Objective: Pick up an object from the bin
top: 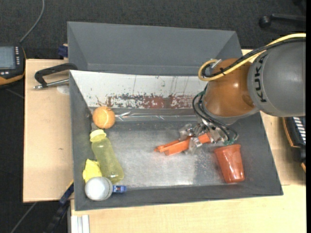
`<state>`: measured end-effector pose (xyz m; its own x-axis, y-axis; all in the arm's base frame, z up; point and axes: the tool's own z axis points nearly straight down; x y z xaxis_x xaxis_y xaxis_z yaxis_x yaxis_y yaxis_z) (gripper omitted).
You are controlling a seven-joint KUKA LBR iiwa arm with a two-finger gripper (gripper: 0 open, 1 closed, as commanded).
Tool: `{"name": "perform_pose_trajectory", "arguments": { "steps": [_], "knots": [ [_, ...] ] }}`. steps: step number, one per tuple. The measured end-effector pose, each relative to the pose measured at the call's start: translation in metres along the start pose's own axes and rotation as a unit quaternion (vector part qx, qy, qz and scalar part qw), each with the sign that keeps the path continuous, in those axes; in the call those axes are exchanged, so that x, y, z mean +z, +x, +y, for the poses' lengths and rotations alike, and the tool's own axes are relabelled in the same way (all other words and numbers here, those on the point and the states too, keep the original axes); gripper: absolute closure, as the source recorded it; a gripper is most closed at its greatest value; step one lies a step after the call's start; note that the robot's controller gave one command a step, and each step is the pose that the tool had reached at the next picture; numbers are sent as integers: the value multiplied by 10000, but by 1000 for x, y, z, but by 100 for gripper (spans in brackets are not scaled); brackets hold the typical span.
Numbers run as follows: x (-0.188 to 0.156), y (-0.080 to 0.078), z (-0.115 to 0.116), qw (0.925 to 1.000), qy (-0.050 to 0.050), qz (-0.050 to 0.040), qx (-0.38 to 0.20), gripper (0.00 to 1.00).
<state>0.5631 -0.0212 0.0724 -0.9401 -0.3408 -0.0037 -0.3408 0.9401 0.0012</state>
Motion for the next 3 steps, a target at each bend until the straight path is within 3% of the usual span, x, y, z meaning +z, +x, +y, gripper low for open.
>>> {"name": "perform_pose_trajectory", "arguments": {
  "steps": [1,2,3],
  "knots": [
    [-20,48,27,9999,-6,-4,-126,100],
    [-20,48,27,9999,-6,-4,-126,100],
    [-61,63,14,9990,-8,-18,-448,100]
  ]
}}
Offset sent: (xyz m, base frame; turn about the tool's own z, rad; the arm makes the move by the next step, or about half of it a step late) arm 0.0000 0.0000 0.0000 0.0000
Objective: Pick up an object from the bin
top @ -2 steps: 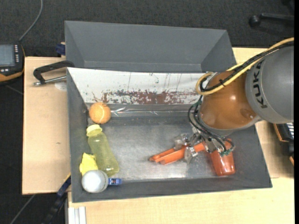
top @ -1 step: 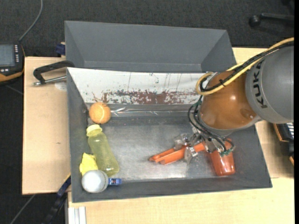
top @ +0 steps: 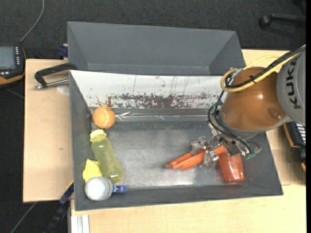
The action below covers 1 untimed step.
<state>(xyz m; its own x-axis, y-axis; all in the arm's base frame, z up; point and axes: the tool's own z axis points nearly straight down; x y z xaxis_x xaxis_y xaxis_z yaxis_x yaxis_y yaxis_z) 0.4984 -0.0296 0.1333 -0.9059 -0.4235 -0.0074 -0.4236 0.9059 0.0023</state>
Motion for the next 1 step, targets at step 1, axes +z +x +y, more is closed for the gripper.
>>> {"name": "perform_pose_trajectory", "arguments": {
  "steps": [1],
  "knots": [
    [37,-5,4,10000,11,-17,-39,100]
  ]
}}
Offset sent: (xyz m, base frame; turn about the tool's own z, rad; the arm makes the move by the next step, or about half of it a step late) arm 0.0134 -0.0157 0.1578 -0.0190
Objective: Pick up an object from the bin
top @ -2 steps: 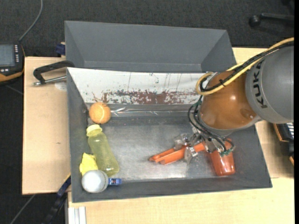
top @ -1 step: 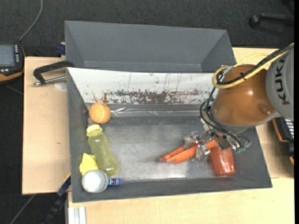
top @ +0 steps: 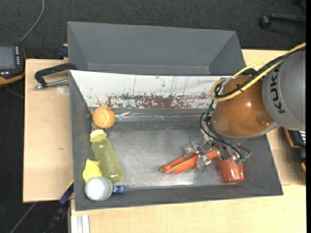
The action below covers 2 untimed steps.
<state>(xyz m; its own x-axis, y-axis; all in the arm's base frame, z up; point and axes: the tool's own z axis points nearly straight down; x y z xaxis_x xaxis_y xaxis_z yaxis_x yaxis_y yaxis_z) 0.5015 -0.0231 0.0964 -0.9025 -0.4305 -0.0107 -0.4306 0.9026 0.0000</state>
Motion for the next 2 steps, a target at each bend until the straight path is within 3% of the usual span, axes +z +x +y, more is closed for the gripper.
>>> {"name": "perform_pose_trajectory", "arguments": {
  "steps": [1,2],
  "knots": [
    [-39,1,-5,10000,-26,36,-20,100],
    [-40,-5,-3,9998,27,-53,-170,100]
  ]
}}
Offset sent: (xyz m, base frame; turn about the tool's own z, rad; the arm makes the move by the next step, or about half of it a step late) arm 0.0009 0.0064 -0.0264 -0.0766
